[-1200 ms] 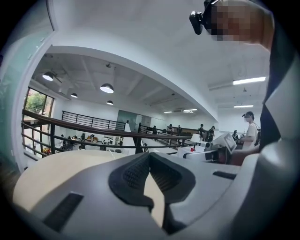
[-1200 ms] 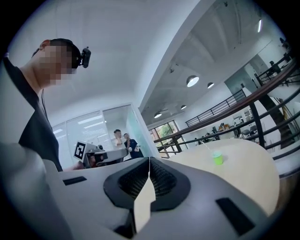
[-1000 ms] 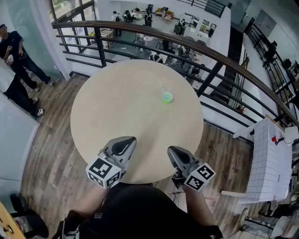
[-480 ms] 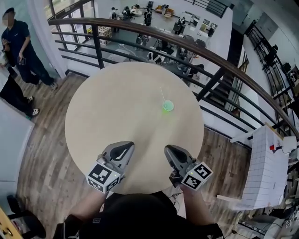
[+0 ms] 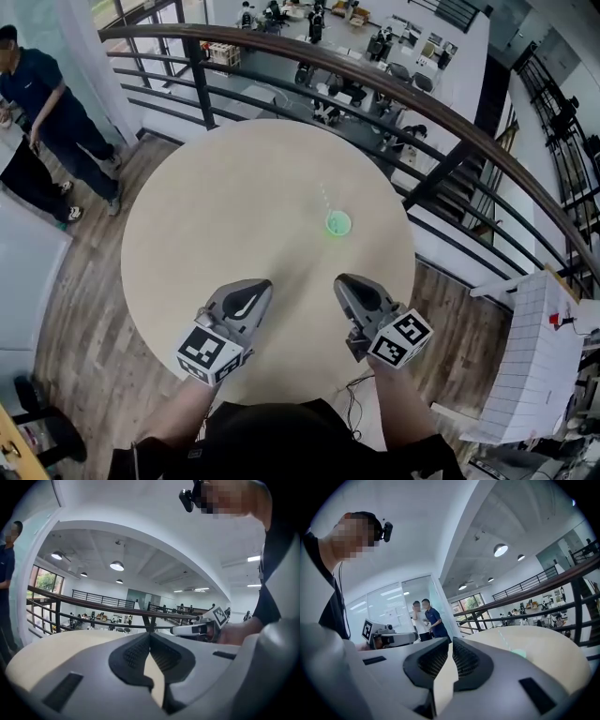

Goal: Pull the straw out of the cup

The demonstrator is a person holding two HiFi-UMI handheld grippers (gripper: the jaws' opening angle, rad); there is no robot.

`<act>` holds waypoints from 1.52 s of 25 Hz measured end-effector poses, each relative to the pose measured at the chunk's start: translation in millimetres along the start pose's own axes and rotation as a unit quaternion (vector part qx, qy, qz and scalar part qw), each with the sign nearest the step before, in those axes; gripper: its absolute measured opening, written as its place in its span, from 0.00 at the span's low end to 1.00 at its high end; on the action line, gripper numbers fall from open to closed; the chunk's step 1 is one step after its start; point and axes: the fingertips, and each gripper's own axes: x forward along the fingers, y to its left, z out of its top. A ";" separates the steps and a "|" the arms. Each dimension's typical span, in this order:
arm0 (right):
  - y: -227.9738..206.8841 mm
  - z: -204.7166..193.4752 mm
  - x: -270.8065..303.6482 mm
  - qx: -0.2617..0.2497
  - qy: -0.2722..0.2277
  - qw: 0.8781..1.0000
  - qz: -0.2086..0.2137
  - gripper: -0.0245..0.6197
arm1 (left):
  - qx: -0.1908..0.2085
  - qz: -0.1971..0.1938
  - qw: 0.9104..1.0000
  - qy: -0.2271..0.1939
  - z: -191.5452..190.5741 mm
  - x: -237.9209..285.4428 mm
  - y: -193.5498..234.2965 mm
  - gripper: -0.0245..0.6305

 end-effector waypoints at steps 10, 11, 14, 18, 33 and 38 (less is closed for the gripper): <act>-65.3 -12.9 37.7 -0.021 0.038 0.999 0.025 0.08 | 0.008 0.033 0.999 -0.010 -11.7 57.8 26.4 0.05; -71.8 -15.3 41.8 -0.024 0.040 0.999 0.026 0.08 | 0.009 0.035 0.999 -0.009 -14.7 62.6 29.0 0.05; -91.4 -22.3 53.8 -0.031 0.052 0.998 0.026 0.10 | 0.008 0.039 0.999 -0.005 -25.9 76.7 35.8 0.05; -117.9 -33.0 68.1 -0.039 0.075 0.996 0.028 0.18 | 0.008 0.046 0.999 -0.003 -36.2 94.9 42.8 0.05; -210.1 -69.3 123.9 -0.091 0.148 0.985 0.015 0.41 | -0.030 0.073 0.997 0.013 -81.9 138.3 67.1 0.05; -226.7 -76.5 141.5 -0.104 0.175 0.979 0.014 0.41 | -0.039 0.071 0.997 0.012 -85.8 145.5 66.9 0.05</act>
